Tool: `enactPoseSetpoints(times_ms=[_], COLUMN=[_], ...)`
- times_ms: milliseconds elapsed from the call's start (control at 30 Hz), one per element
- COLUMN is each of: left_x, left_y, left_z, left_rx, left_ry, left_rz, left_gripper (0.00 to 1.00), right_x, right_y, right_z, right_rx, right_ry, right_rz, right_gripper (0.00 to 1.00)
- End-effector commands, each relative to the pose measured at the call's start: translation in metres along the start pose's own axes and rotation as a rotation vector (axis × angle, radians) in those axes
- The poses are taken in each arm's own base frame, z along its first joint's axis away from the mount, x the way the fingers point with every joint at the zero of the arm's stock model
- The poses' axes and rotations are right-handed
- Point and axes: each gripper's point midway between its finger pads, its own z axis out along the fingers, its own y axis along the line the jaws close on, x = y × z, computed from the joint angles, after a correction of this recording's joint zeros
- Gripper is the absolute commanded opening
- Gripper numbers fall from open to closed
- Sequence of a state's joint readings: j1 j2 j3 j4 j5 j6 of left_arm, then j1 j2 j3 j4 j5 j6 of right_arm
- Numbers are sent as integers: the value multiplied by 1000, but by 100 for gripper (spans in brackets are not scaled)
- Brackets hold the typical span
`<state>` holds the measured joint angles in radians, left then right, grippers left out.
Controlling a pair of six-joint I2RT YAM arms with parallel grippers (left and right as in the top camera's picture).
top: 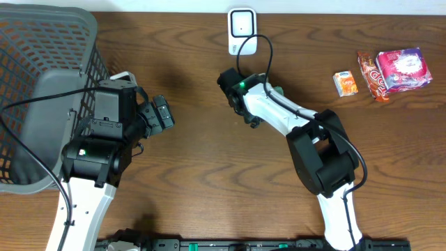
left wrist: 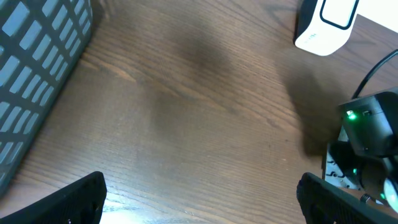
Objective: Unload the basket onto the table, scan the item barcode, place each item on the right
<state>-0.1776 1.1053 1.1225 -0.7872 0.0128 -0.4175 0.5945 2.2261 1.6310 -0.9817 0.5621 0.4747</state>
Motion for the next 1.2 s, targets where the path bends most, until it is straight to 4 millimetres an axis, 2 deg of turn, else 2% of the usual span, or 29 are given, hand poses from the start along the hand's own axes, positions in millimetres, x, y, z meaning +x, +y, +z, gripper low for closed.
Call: enactPoseSetpoints(times_ms=[0, 100, 167, 300, 433, 533, 600, 767, 933, 1033, 1100, 1167], left_x=[-3, -3, -3, -3, -3, -3, -3, -3, -3, -3, -3, -3], left_y=[1, 1, 1, 1, 1, 1, 1, 1, 1, 1, 1, 1], left_z=[-1, -1, -1, -1, -1, -1, -1, -1, -1, -1, -1, -1], left_rx=[-6, -6, -6, -6, -6, -6, -6, -6, -6, -6, -6, -6], left_ry=[-7, -7, -7, -7, -7, -7, -7, -7, -7, -7, -7, -7], left_rz=[10, 10, 10, 10, 10, 10, 10, 10, 10, 10, 10, 10], left_gripper=[98, 98, 98, 98, 98, 98, 98, 98, 98, 98, 98, 98], right_x=[-23, -47, -63, -75, -64, -54, -48, -34, -15, -10, -11, -18], right_y=[24, 25, 16, -11, -29, -31, -25, 2, 24, 31, 31, 30], right_z=[-33, -61, -78, -90, -76, -62, -54, -29, -7, -1, -1, -6], right_rx=[-179, -278, -334, -390, -453, -502, -558, -624, -622, -623, -622, -627], right_ry=[-15, -37, -50, -21, 83, 151, 183, 206, 223, 222, 215, 200], right_rz=[29, 35, 42, 68, 93, 119, 127, 121, 139, 136, 136, 139], right_gripper=[49, 55, 64, 72, 68, 65, 61, 59, 50, 42, 18, 6])
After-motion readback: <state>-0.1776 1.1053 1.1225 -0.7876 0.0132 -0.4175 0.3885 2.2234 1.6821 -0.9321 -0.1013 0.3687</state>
